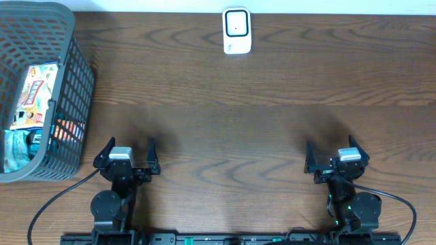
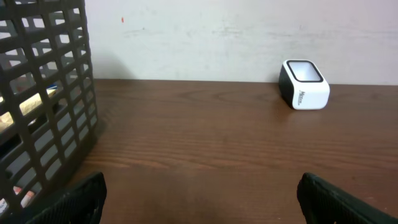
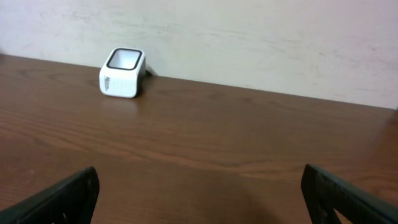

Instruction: Scan the item barcode

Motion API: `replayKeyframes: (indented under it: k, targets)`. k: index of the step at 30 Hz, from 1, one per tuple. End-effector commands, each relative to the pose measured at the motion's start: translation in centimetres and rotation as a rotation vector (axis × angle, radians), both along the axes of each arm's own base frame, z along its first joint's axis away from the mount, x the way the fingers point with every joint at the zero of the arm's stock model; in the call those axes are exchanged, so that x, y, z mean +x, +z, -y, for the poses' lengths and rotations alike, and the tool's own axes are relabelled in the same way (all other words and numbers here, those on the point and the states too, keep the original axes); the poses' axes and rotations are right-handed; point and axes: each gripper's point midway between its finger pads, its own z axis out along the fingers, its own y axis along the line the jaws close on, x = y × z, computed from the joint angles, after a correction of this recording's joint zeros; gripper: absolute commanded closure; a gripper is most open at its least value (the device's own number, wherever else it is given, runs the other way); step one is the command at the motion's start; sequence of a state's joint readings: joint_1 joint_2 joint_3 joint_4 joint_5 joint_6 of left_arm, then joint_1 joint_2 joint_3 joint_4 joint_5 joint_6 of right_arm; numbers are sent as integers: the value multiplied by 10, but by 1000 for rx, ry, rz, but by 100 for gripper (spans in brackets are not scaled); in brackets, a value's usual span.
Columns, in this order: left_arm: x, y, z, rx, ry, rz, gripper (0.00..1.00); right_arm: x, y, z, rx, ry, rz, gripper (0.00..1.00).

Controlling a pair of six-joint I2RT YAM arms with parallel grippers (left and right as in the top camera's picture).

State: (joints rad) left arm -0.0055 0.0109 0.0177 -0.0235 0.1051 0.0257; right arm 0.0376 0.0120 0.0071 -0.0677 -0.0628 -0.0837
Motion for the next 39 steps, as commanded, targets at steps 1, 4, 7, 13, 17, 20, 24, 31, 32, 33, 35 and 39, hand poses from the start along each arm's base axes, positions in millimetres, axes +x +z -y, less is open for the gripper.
replayKeyframes:
  k: [1, 4, 7, 13, 17, 20, 24, 31, 32, 33, 35, 39]
  targets:
    - [-1, -15, 1, -6, -9, -46, 2, 0, -1, 1, 11, -7, -3, 1]
    - [-1, -15, 1, -6, -9, -46, 2, 0, -1, 1, 11, -7, -3, 1]
    - [-1, -15, 1, -6, -9, -46, 2, 0, -1, 1, 11, -7, -3, 1]
    - [-1, -15, 1, -6, -9, -46, 2, 0, -1, 1, 11, -7, -3, 1]
    - [-1, -15, 1, -6, -9, -47, 2, 0, -1, 1, 11, -7, -3, 1]
    - [-1, -15, 1, -6, -9, -46, 2, 0, -1, 1, 11, -7, -3, 1]
    - [-1, -15, 1, -6, -9, -47, 2, 0, -1, 1, 11, -7, -3, 1]
    - [-1, -15, 1, -6, -9, -46, 2, 0, -1, 1, 11, -7, -3, 1]
    - [-1, -14, 1, -1, -8, -43, 2, 0, -1, 1, 11, -7, -3, 1]
    - [-1, -14, 1, 2, -9, -42, 2, 0, -1, 1, 11, -7, -3, 1]
    - [-1, -14, 1, 3, -7, -43, 2, 0, -1, 1, 11, -7, -3, 1]
    - [-1, -14, -5, 9, 27, -43, 2, 0, -1, 1, 11, -7, -3, 1]
